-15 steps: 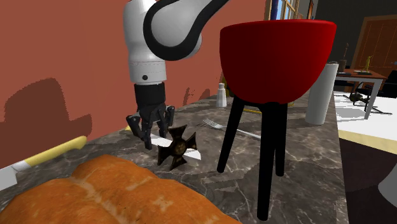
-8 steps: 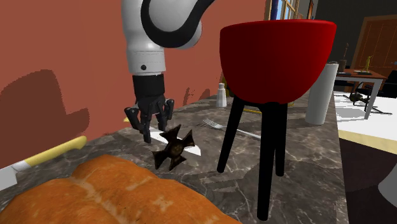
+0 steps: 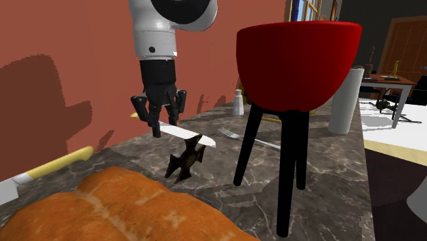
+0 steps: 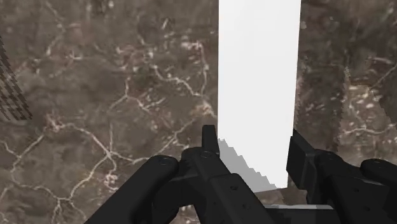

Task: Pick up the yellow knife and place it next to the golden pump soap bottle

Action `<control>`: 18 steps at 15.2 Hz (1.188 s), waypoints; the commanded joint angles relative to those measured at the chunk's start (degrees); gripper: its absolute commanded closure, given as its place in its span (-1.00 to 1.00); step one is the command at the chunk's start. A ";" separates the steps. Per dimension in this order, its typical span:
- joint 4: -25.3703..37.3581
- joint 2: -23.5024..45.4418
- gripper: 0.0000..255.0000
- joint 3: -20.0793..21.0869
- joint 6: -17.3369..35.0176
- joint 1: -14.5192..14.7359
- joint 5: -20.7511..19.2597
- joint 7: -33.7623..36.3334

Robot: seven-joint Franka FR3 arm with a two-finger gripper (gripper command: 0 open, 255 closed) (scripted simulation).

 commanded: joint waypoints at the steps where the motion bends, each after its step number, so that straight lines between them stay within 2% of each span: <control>1: 0.32 -0.77 1.00 0.19 -1.07 -0.21 0.38 -0.26; 18: 6.51 -5.97 1.00 1.52 -12.01 -0.93 3.02 -1.57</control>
